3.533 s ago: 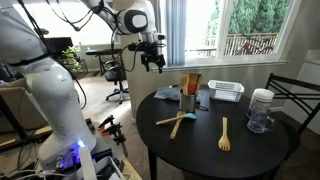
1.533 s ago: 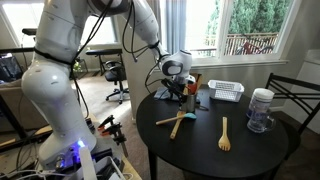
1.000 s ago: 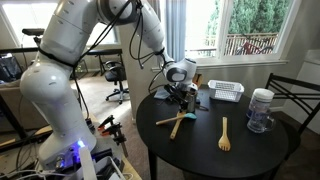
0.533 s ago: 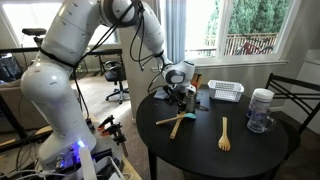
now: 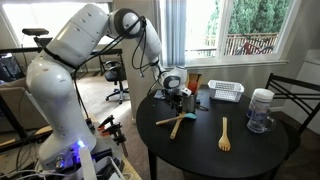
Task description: Put the wooden spoon in the tin
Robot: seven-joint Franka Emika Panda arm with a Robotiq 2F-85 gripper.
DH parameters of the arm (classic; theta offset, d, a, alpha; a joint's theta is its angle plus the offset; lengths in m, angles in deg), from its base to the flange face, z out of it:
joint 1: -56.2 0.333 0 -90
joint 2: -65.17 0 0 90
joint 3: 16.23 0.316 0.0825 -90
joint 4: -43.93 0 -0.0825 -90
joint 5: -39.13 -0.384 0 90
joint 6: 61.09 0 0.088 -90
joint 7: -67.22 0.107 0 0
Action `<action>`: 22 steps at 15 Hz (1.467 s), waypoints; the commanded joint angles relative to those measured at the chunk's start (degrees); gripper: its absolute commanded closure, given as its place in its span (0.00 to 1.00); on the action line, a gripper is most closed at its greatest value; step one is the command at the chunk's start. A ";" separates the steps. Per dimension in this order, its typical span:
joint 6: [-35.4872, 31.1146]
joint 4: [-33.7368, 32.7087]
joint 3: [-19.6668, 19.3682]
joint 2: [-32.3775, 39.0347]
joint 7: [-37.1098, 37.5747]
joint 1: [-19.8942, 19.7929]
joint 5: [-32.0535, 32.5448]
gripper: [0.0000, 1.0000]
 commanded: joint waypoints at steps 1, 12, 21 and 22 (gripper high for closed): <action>-0.91 -1.91 -4.95 1.90 9.80 4.75 3.34 0.00; -1.85 -2.86 -6.63 5.26 13.34 5.42 4.77 0.00; -3.67 -3.09 -6.50 5.11 12.88 5.07 4.70 0.72; -3.60 -3.19 -6.48 5.06 12.89 5.08 4.69 0.80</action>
